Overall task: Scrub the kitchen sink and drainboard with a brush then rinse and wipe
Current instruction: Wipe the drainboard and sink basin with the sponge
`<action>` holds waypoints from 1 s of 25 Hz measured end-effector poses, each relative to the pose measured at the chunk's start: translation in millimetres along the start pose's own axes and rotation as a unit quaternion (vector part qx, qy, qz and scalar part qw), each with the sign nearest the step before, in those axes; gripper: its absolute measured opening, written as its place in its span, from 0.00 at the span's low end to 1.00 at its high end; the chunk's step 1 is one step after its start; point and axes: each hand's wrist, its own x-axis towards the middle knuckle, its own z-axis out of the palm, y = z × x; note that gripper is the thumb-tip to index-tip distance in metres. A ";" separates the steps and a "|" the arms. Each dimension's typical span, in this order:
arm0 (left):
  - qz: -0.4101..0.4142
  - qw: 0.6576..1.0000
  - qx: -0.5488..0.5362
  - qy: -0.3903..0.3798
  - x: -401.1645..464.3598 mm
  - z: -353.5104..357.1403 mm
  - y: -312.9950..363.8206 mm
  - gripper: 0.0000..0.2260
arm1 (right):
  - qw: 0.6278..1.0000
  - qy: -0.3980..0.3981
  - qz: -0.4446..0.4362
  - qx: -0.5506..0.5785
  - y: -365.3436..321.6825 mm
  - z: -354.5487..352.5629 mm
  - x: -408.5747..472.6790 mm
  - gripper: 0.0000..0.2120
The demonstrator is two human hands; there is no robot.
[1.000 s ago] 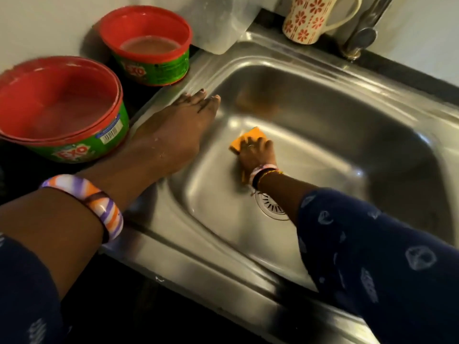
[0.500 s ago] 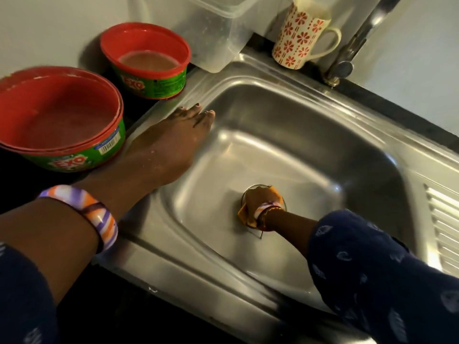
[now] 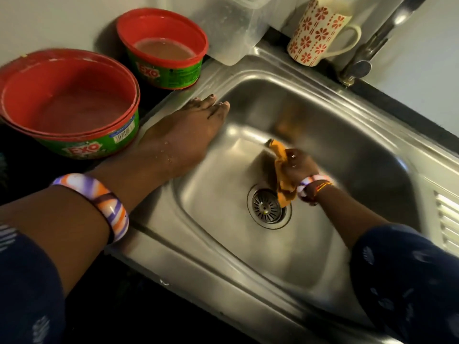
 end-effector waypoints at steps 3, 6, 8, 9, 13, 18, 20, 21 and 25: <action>0.000 1.000 0.013 0.003 0.9 1.3 1.8 0.30 | 0.977 -0.113 -0.007 -0.179 -15.0 48.9 -11.9 0.36; -0.005 1.000 0.001 0.009 2.2 2.2 0.7 0.31 | 0.989 -0.073 0.001 -0.130 -27.4 54.9 -20.2 0.32; -0.007 1.000 0.004 0.010 3.4 2.1 1.4 0.31 | 0.978 -0.026 -0.130 -0.159 -32.6 59.2 -44.2 0.27; -0.006 1.000 0.011 0.010 2.2 1.9 1.8 0.31 | 0.961 -0.013 -0.235 -0.143 -36.2 65.6 -60.8 0.24; -0.009 0.999 -0.020 0.026 1.5 3.3 0.6 0.31 | 0.860 -0.056 -0.478 -0.172 -40.6 99.0 -74.1 0.22; 0.002 0.993 -0.039 0.111 4.0 8.7 -0.9 0.25 | 0.873 -0.002 -0.369 -0.318 -46.6 67.8 9.6 0.26; 0.027 0.990 -0.037 0.137 4.0 14.9 -2.5 0.25 | 0.882 0.027 -0.293 -0.367 -18.6 45.0 36.0 0.25; 0.016 0.990 -0.043 0.130 3.9 18.8 -6.3 0.27 | 0.893 0.060 -0.249 -0.369 -1.6 33.8 38.0 0.23; -0.009 0.991 -0.056 0.119 6.4 25.4 -14.1 0.29 | 0.913 0.011 -0.089 -0.397 67.5 15.9 10.3 0.23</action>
